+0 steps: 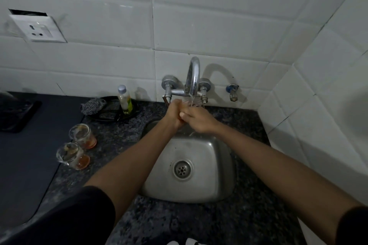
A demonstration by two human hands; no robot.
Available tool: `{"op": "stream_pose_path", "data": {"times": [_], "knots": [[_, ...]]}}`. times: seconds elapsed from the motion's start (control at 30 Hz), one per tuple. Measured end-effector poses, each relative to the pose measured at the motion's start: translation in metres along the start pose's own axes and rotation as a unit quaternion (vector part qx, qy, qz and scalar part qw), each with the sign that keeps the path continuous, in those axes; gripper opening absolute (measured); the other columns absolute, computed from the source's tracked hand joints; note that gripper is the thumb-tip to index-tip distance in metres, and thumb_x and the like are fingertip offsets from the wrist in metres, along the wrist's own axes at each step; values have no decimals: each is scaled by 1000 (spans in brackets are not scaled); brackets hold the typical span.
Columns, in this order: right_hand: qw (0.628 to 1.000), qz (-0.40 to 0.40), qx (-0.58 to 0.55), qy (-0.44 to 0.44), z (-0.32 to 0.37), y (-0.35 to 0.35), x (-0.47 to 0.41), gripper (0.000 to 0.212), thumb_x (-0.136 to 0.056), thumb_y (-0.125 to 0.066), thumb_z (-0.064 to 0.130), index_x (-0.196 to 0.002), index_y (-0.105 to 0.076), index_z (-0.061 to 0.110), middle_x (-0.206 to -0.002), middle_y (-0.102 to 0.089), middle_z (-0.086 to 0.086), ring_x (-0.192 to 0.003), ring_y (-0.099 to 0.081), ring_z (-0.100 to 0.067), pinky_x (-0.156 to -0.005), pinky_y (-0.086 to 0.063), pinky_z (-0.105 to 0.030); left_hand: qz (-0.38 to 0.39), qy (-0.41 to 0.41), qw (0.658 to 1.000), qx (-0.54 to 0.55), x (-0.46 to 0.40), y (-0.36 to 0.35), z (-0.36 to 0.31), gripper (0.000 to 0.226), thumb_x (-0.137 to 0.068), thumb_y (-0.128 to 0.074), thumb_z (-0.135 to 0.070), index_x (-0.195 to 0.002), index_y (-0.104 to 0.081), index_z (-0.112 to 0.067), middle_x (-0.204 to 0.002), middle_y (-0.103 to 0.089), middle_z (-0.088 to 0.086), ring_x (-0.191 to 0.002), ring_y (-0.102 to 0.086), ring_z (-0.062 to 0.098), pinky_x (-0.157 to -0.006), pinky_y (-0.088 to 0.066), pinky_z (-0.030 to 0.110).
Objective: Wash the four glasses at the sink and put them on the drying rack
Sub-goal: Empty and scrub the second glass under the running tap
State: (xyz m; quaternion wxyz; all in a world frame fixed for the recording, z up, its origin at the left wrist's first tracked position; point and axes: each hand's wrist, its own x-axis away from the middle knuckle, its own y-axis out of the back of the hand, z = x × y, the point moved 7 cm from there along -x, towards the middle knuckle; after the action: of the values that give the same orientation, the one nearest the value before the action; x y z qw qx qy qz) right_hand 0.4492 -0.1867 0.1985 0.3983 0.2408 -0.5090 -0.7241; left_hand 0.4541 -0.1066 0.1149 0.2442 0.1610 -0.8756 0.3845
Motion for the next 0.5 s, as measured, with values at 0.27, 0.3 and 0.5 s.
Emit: {"op": "stream_pose_path", "data": {"times": [0.27, 0.3, 0.5], "knots": [[998, 17, 53, 36, 5, -1, 9, 30, -108, -49, 31, -131, -61, 16, -128, -66, -12, -111, -66, -30, -91, -55, -47, -9, -12, 1000, -4, 1, 3, -7, 39, -105, -33, -28, -81, -56, -8, -64, -62, 5, -55, -62, 17, -53, -54, 27], [999, 6, 21, 26, 10, -1, 7, 33, -109, -46, 34, -127, -63, 12, -122, -69, -14, -108, -67, -31, -93, -54, -46, -10, -25, 1000, 1, 1, 3, -7, 40, -105, -32, -27, -83, -58, -6, -68, -65, 7, -59, -66, 18, -59, -56, 29], [985, 20, 168, 39, 1, 1, 8, 28, -107, -49, 35, -130, -60, 23, -118, -67, -9, -96, -68, -26, -80, -59, -46, 21, 20, 999, -31, 6, 3, -5, 36, -102, -38, -34, -86, -61, -12, -73, -57, 2, -58, -52, 16, -47, -33, 21]]}}
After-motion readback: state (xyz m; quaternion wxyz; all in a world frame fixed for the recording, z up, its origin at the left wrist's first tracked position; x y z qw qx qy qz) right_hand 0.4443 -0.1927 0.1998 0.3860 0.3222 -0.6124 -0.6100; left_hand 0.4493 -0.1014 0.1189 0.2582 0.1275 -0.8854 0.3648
